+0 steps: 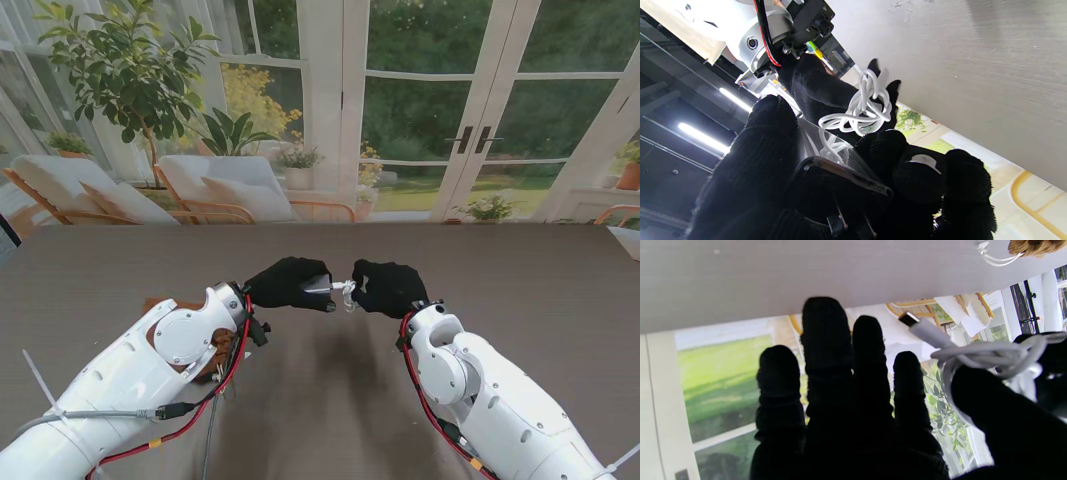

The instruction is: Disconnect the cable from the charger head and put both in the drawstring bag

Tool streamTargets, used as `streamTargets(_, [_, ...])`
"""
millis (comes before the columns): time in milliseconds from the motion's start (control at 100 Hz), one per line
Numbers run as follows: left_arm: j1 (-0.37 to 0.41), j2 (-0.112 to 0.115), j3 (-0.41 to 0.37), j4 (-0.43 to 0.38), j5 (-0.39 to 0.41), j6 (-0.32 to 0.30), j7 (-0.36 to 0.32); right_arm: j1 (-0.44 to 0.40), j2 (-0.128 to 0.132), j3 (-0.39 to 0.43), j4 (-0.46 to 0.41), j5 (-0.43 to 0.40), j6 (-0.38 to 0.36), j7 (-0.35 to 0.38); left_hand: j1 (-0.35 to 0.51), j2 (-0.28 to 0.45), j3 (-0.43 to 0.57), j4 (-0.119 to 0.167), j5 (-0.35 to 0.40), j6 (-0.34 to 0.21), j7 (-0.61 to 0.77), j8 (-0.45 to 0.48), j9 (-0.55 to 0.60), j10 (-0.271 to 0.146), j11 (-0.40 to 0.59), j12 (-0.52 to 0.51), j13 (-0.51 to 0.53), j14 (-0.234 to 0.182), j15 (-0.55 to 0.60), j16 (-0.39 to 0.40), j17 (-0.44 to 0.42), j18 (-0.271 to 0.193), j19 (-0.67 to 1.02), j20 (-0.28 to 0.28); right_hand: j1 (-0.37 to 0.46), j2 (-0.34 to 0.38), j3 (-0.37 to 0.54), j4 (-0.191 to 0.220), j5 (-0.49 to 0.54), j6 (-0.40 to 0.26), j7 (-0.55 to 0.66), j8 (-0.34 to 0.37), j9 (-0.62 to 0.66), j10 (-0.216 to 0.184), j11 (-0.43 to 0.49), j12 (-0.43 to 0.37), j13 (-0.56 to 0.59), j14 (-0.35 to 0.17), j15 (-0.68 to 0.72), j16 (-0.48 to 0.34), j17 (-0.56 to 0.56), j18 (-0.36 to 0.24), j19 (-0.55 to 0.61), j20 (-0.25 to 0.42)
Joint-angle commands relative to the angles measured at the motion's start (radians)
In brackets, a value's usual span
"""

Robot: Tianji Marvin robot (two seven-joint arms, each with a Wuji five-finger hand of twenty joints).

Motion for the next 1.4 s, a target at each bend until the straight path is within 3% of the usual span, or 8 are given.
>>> streamTargets(0, [-0.012, -0.003, -0.006, -0.025, -0.006, -0.001, -0.021, -0.017, 0.0, -0.003, 0.0, -0.003, -0.009, 0.03, 0.4, 0.17, 0.205, 0.011, 0.084, -0.289, 0.234, 0.069, 0.122, -0.036, 0.074, 0.015, 0.076, 0.068, 0.065, 0.006, -0.023, -0.129, 0.056, 0.014, 0.037, 0.026, 0.0, 0.04, -0.099, 0.004, -0.082, -0.059, -0.106, 0.028, -0.026, 0.005, -0.05, 0.018, -0.112, -0.003, 0.182, 0.039, -0.059, 0.031])
streamTargets(80, [-0.011, -0.001, -0.007, -0.031, -0.004, 0.004, -0.025, -0.017, 0.001, 0.0, 0.004, 0.004, -0.03, 0.035, 0.401, 0.171, 0.204, 0.011, 0.083, -0.287, 0.233, 0.069, 0.121, -0.035, 0.074, 0.014, 0.076, 0.068, 0.065, 0.005, -0.025, -0.13, 0.056, 0.014, 0.011, 0.019, 0.036, 0.138, -0.183, -0.029, -0.214, 0.034, -0.22, 0.025, -0.001, -0.013, -0.105, 0.019, -0.181, 0.023, 0.128, 0.034, -0.09, 0.055])
streamTargets(390, [-0.005, 0.004, -0.013, -0.048, -0.001, 0.032, -0.042, -0.012, 0.0, 0.006, 0.024, 0.042, -0.111, 0.047, 0.402, 0.173, 0.199, 0.011, 0.08, -0.287, 0.231, 0.07, 0.118, -0.035, 0.072, 0.014, 0.071, 0.068, 0.062, 0.005, -0.031, -0.13, 0.053, 0.012, 0.056, -0.189, 0.112, 0.132, -0.189, -0.127, -0.278, 0.032, -0.304, 0.031, 0.074, -0.029, -0.136, 0.024, -0.173, 0.024, 0.07, 0.042, -0.097, 0.059])
streamTargets(460, [-0.001, 0.005, -0.015, -0.054, 0.001, 0.038, -0.045, -0.009, -0.003, 0.005, 0.034, 0.054, -0.146, 0.04, 0.403, 0.173, 0.198, 0.011, 0.078, -0.287, 0.23, 0.069, 0.116, -0.034, 0.071, 0.014, 0.07, 0.068, 0.061, 0.005, -0.031, -0.13, 0.052, 0.011, 0.098, -0.19, 0.141, 0.12, -0.094, -0.197, -0.287, 0.034, -0.284, 0.034, 0.074, -0.038, -0.125, 0.026, -0.154, 0.025, 0.071, 0.044, -0.09, 0.057])
streamTargets(570, [0.003, 0.006, -0.02, -0.06, 0.002, 0.046, -0.045, -0.004, -0.008, 0.0, 0.057, 0.065, -0.196, 0.013, 0.404, 0.174, 0.196, 0.012, 0.078, -0.285, 0.229, 0.068, 0.115, -0.034, 0.071, 0.013, 0.069, 0.068, 0.061, 0.005, -0.033, -0.13, 0.051, 0.011, 0.231, -0.269, 0.177, -0.05, 0.096, -0.281, -0.121, -0.135, -0.226, 0.037, 0.073, -0.035, -0.101, 0.03, -0.122, 0.029, 0.077, 0.045, -0.073, 0.054])
streamTargets(680, [0.006, 0.007, -0.025, -0.064, 0.004, 0.05, -0.046, -0.002, -0.017, -0.004, 0.075, 0.088, -0.226, -0.01, 0.405, 0.174, 0.194, 0.012, 0.077, -0.284, 0.229, 0.068, 0.115, -0.033, 0.07, 0.013, 0.067, 0.068, 0.06, 0.005, -0.033, -0.13, 0.051, 0.011, 0.245, -0.273, 0.209, -0.068, 0.312, -0.258, -0.045, -0.165, -0.164, 0.038, 0.081, 0.008, -0.069, 0.031, -0.085, 0.044, 0.096, 0.042, -0.051, 0.055])
streamTargets(950, [0.023, 0.01, -0.039, -0.081, 0.011, 0.066, -0.047, 0.001, -0.027, -0.005, 0.092, 0.12, -0.24, -0.022, 0.408, 0.175, 0.187, 0.013, 0.075, -0.285, 0.23, 0.066, 0.114, -0.033, 0.07, 0.013, 0.065, 0.069, 0.058, 0.006, -0.036, -0.129, 0.05, 0.011, 0.218, -0.431, 0.437, -0.067, 0.414, -0.189, 0.07, -0.053, 0.128, 0.009, 0.211, 0.16, 0.008, 0.008, 0.182, 0.13, 0.222, 0.021, 0.068, 0.053])
streamTargets(1390, [0.048, 0.018, -0.055, -0.093, 0.026, 0.096, -0.062, 0.011, -0.036, -0.009, 0.096, 0.117, -0.169, -0.054, 0.411, 0.176, 0.181, 0.014, 0.073, -0.282, 0.23, 0.061, 0.114, -0.032, 0.072, 0.014, 0.064, 0.071, 0.063, 0.009, -0.034, -0.122, 0.053, 0.016, 0.254, -0.737, 0.511, 0.425, 0.615, 0.079, 0.201, 0.111, 0.263, 0.11, 0.753, 0.245, 0.012, -0.11, 0.92, 0.352, 0.504, -0.08, 0.564, 0.145])
